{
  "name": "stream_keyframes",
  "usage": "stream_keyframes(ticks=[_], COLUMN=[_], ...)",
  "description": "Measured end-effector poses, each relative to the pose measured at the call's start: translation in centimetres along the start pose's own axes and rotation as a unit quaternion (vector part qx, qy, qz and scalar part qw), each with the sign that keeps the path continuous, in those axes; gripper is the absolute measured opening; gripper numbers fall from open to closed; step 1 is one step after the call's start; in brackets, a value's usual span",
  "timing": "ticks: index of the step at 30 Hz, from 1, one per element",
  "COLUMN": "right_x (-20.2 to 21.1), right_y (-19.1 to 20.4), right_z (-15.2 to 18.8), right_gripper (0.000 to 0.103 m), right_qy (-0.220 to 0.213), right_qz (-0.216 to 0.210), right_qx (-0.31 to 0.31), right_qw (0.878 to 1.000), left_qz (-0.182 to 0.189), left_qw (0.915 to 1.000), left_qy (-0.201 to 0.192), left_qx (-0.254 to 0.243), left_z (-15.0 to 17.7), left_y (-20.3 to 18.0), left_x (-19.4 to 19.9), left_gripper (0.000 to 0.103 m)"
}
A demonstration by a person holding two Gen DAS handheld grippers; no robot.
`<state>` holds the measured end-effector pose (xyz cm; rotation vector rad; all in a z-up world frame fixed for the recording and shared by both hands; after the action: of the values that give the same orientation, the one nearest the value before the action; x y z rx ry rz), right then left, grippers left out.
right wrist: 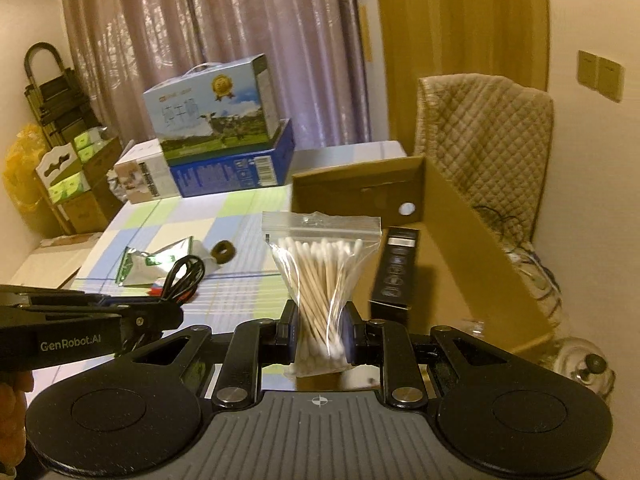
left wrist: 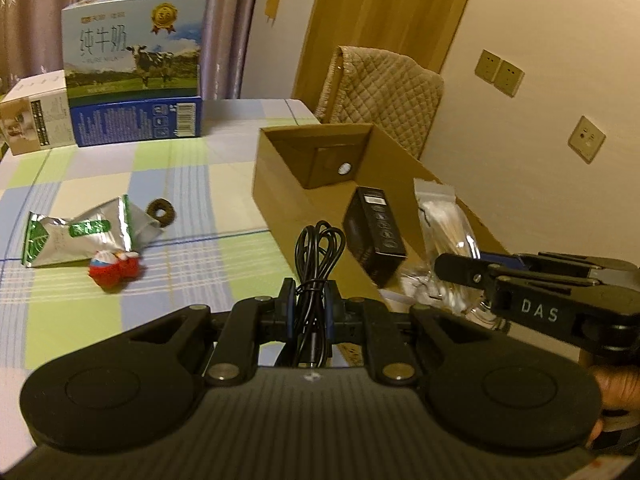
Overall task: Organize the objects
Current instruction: 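Carry the swab bag and black cable over the cardboard box with both tools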
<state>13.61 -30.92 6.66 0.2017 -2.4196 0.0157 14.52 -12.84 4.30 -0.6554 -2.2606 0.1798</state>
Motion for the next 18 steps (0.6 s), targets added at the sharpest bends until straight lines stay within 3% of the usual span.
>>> stream_keyframes(ticks=[10,18], right_x=[1.4,2.4], right_y=[-4.8,-6.6], right_z=[0.2,0.2], right_gripper=[0.019,0.019], right_qy=[-0.001,-0.007], right_qz=[0.038,0.044], right_qx=[-0.013,-0.022], right_qw=[0.999,0.999], left_qz=[0.023,0.042], left_qw=[0.9996,0.9989], left_qy=[0.012,0.021], left_qx=[-0.006,-0.005], left_z=[0.0,-0.4], left_y=[-3.5,-5.8], left_x=[-1.7,-3.2], left_gripper=[0.011,0.011])
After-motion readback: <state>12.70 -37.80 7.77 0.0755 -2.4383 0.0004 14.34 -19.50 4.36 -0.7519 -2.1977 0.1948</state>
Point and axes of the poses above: each gripper's, at about its wrist camera, not at the fingertips, and x roughly against the way its jaws point, y to its left, z to its underside, the point moved 1 cm from there along -x, roughly the way its jaws point, and after that the axes turned 9 degrees about z, right-handed, at the moved point
